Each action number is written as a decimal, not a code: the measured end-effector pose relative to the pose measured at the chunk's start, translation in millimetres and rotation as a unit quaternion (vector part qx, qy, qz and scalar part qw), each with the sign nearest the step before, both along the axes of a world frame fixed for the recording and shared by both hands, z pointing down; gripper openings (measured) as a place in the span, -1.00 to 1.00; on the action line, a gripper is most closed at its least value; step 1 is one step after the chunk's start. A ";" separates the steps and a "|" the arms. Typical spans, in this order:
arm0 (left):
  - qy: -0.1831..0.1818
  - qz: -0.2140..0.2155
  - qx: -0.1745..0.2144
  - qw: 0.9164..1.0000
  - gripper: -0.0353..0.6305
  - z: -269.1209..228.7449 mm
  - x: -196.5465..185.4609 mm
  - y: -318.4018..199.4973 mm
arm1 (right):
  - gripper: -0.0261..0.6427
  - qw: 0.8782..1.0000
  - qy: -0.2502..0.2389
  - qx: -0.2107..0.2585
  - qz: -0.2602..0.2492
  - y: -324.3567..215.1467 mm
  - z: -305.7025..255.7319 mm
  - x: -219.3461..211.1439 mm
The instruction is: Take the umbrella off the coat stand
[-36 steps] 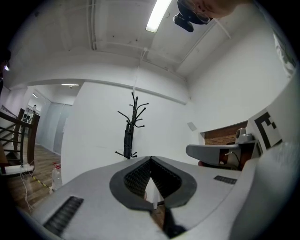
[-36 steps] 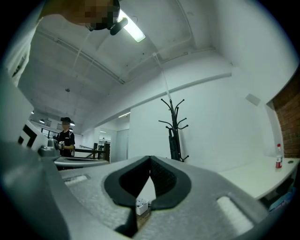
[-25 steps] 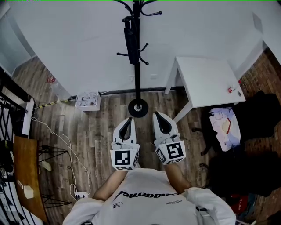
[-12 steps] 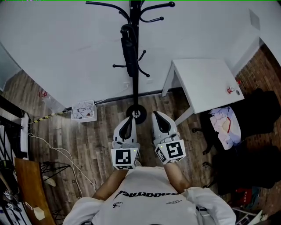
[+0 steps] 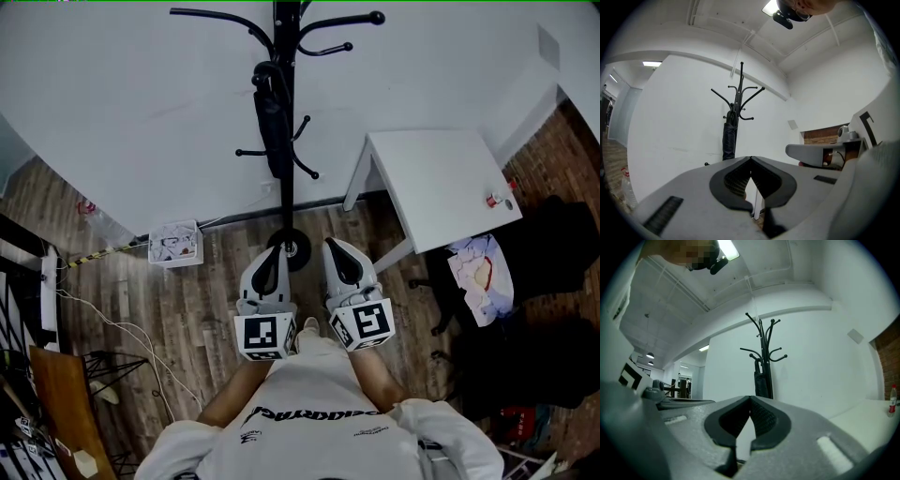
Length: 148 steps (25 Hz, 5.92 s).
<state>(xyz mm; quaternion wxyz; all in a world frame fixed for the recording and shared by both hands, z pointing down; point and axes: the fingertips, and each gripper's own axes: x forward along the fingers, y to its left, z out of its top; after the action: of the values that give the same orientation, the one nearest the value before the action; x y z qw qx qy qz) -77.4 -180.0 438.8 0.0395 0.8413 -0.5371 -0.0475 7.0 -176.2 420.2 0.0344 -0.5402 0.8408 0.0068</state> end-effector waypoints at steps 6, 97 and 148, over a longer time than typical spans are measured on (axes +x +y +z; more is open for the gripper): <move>0.003 -0.014 -0.002 1.000 -0.90 -7.2 5.8 -41.7 | -0.93 1.000 -0.002 0.003 -0.010 -40.9 -5.0 9.8; -0.029 0.002 -0.082 0.996 -0.10 -64.2 1.5 -293.0 | -0.93 0.999 -0.011 -0.015 0.041 -124.4 5.3 43.1; -0.005 -0.008 -0.054 0.999 -0.10 -64.2 -34.5 -161.5 | -0.93 1.000 -0.003 0.010 0.007 -93.6 -20.3 5.7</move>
<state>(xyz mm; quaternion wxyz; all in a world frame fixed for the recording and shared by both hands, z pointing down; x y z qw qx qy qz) -111.9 -341.5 374.6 0.0818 0.8339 -0.5457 -0.0147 12.7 -269.8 400.0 0.0427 -0.5458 0.8367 0.0137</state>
